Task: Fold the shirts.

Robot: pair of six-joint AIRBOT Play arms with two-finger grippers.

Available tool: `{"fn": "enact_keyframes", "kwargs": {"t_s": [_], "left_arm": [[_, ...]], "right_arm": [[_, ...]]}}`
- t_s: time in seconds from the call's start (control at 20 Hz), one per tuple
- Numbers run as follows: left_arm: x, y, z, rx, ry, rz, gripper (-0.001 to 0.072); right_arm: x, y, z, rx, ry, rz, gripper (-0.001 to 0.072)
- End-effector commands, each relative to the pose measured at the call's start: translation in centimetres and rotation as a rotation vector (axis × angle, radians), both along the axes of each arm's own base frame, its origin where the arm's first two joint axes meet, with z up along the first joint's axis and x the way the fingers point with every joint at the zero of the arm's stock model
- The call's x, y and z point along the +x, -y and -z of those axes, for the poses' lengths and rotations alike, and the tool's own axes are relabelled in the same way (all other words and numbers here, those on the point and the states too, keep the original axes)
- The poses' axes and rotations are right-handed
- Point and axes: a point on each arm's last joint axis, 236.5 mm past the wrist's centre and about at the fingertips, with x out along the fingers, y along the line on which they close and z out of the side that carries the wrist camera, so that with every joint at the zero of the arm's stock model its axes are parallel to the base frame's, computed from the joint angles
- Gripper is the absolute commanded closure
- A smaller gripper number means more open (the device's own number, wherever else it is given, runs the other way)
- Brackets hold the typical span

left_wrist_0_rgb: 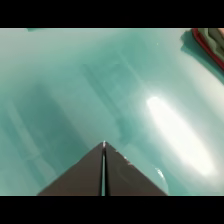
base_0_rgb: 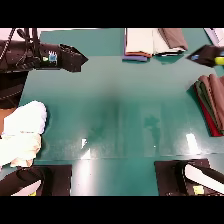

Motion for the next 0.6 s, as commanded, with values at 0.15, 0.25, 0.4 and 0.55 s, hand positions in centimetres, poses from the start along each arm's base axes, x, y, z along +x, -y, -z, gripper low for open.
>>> {"fn": "enact_keyframes", "kwargs": {"t_s": [0.15, 0.25, 0.4, 0.55], "left_arm": [[0.3, 0.0, -0.5, -0.015, 0.019, -0.009, 0.0686], [0.5, 0.1, -0.7, -0.02, 0.026, -0.012, 0.0686], [0.7, 0.1, -1.1, -0.032, 0.041, -0.018, 0.0686], [0.9, 0.1, -1.3, -0.038, 0.05, -0.021, 0.0686]], "right_arm": [[-2.5, -9.5, 1.8, -0.173, 0.002, -0.272, 0.0695], [-2.9, -10.6, 1.9, -0.182, 0.006, -0.301, 0.0696], [-3.1, -11.1, 1.9, -0.182, 0.005, -0.315, 0.0696], [-3.2, -11.1, 1.9, -0.182, 0.003, -0.316, 0.0696]]}}
